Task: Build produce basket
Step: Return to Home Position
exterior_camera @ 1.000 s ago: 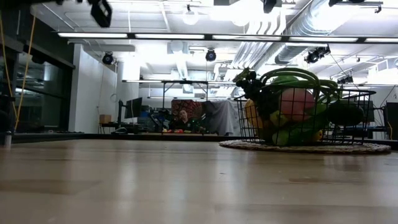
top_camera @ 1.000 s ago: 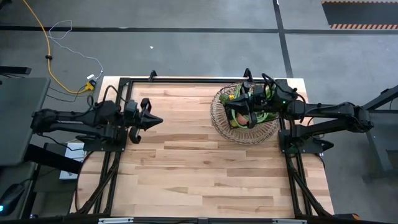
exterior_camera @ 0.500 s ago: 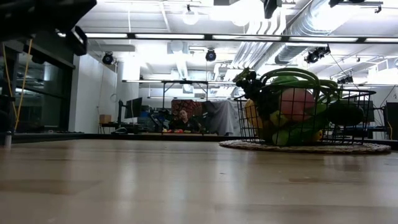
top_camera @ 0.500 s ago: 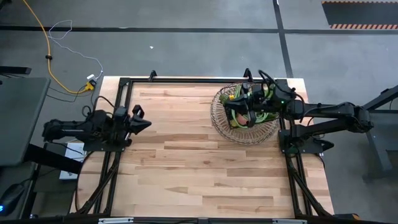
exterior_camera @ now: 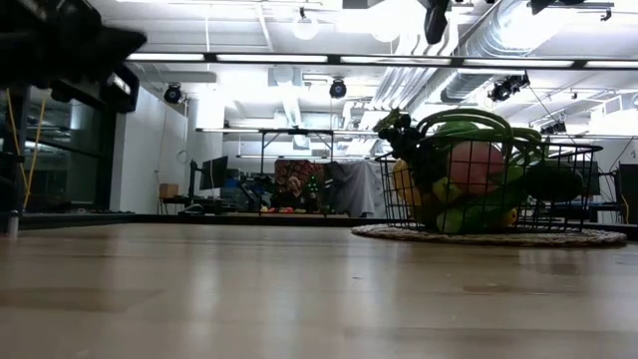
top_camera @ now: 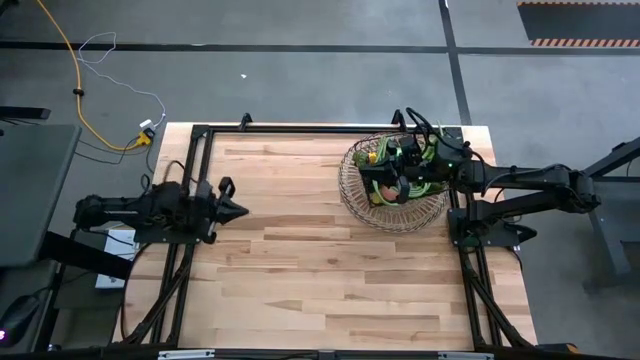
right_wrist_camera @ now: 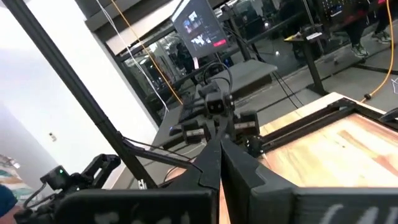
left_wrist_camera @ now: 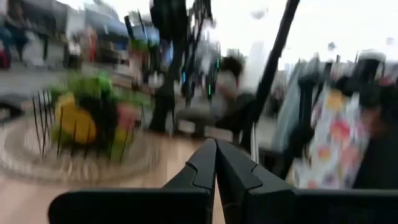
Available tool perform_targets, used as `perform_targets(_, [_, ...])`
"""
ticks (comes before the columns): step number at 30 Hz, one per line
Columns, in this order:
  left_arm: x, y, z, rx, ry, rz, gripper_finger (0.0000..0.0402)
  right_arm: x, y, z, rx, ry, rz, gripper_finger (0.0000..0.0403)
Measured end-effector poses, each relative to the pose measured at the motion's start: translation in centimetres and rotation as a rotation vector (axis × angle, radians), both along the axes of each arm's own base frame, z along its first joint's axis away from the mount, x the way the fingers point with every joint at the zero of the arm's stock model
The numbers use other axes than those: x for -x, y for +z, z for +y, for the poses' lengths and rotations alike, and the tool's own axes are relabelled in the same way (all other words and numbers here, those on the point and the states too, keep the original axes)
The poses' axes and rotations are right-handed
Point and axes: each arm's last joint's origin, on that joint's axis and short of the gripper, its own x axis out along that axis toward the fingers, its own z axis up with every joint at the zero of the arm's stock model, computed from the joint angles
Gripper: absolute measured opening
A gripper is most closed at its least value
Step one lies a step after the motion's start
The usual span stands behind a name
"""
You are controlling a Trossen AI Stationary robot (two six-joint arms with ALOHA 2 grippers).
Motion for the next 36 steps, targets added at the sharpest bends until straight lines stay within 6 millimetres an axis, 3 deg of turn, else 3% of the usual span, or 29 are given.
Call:
perform_targets(4, [-0.1, -1.1, -0.2, -0.001, -0.083, 0.117, 0.0, 0.0, -0.1, 0.1, -0.008, 0.006, 0.008, 0.0])
perform_targets(8, [-0.2, -1.1, -0.3, 0.055, -0.102, 0.123, 0.0, 0.1, -0.4, 0.1, -0.088, 0.016, 0.054, 0.0])
perform_targets(13, [-0.2, -1.2, -0.2, 0.077, -0.094, 0.127, 0.0, 0.5, -1.4, 0.3, -0.03, 0.091, 0.162, 0.0])
perform_targets(19, [-0.2, -1.1, -0.2, 0.076, -0.094, 0.124, 0.0, 2.0, -1.9, 0.7, 0.07, 0.151, 0.264, 0.0])
perform_targets(23, [-0.2, -1.1, -0.2, 0.076, -0.094, 0.124, 0.0001, 3.6, -2.1, 1.3, 0.097, 0.201, 0.224, 0.0])
perform_targets(31, [-0.2, -1.1, -0.2, 0.076, -0.092, 0.124, 0.0001, 7.7, -8.7, 3.5, -0.045, 0.223, 0.025, 0.0])
perform_targets(36, [-0.2, -1.1, -0.2, 0.076, -0.093, 0.124, 0.0001, 9.8, -10.7, 4.2, -0.064, 0.188, -0.048, 0.0])
